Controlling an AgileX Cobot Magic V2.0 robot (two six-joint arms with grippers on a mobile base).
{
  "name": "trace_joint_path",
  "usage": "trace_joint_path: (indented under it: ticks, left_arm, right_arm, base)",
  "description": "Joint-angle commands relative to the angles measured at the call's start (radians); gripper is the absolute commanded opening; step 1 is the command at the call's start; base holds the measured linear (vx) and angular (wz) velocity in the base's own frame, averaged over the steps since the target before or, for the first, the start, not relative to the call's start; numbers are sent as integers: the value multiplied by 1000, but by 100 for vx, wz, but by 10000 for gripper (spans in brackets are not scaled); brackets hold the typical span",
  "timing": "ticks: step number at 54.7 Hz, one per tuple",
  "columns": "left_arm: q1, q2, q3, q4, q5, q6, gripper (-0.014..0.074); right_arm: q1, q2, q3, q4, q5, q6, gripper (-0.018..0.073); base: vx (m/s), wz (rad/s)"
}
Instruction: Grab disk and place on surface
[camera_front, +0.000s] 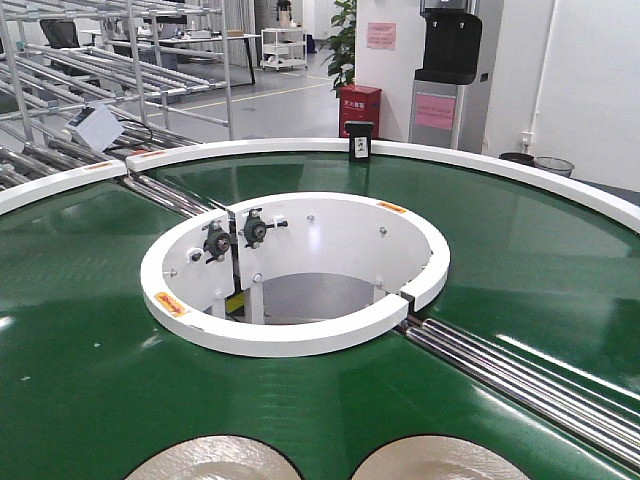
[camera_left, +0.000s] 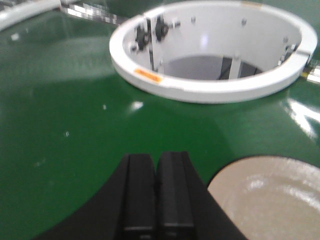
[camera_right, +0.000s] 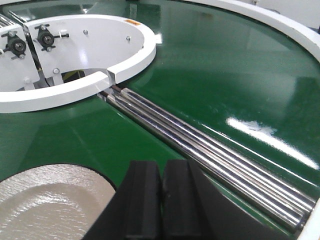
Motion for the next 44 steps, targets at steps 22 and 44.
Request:
trace_joint_path:
  ticks: [22, 44]
  left_arm:
    - [-4, 361, -31, -42, -135, -67, 469]
    - [-4, 610, -167, -433, 67, 167, 469]
  right_arm:
    - [-4, 21, -34, -6, -67, -6, 534]
    - [-4, 21, -34, -6, -35, -7, 533]
  base:
    - [0, 0]
    - [0, 0]
